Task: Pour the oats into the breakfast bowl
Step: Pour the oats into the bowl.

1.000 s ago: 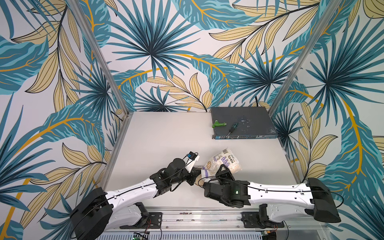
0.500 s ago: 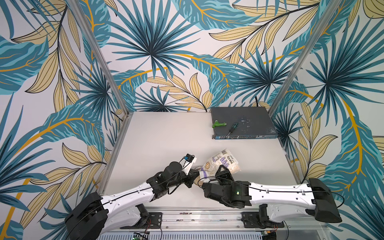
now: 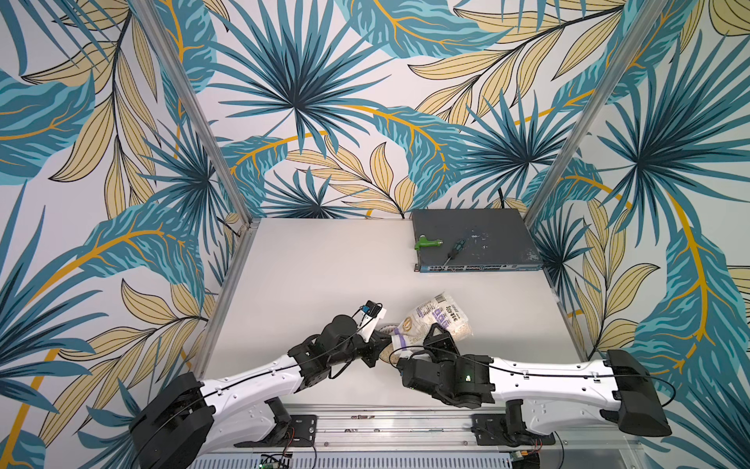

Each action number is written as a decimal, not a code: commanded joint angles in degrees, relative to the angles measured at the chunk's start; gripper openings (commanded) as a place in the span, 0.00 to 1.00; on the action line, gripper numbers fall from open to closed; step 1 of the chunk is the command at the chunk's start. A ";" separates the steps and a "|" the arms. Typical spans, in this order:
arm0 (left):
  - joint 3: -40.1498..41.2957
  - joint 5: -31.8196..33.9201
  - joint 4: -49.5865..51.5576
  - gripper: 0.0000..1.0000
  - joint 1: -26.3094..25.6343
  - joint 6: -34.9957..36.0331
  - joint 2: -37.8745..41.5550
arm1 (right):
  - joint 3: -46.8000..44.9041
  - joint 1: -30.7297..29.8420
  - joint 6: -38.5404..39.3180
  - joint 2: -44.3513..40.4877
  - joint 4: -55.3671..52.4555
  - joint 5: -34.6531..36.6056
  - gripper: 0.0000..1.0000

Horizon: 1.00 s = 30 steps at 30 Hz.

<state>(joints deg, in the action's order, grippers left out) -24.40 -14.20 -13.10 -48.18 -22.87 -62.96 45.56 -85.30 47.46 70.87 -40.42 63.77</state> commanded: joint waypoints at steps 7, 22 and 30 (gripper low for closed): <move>0.21 7.23 7.60 0.00 1.82 -0.54 2.21 | -3.98 -0.13 -2.67 -7.33 -4.75 6.62 0.00; -9.77 6.89 18.81 0.00 1.83 0.45 1.04 | -7.93 -0.13 -7.26 -19.52 -4.54 -10.51 0.00; -11.89 6.47 20.98 0.00 1.82 0.58 2.20 | -4.89 0.08 -10.59 -21.95 -10.79 -16.49 0.00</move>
<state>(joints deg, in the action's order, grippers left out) -34.28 -9.30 5.54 -46.39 -22.50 -61.45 38.11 -85.47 38.50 49.71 -50.30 44.80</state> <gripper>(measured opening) 0.053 0.349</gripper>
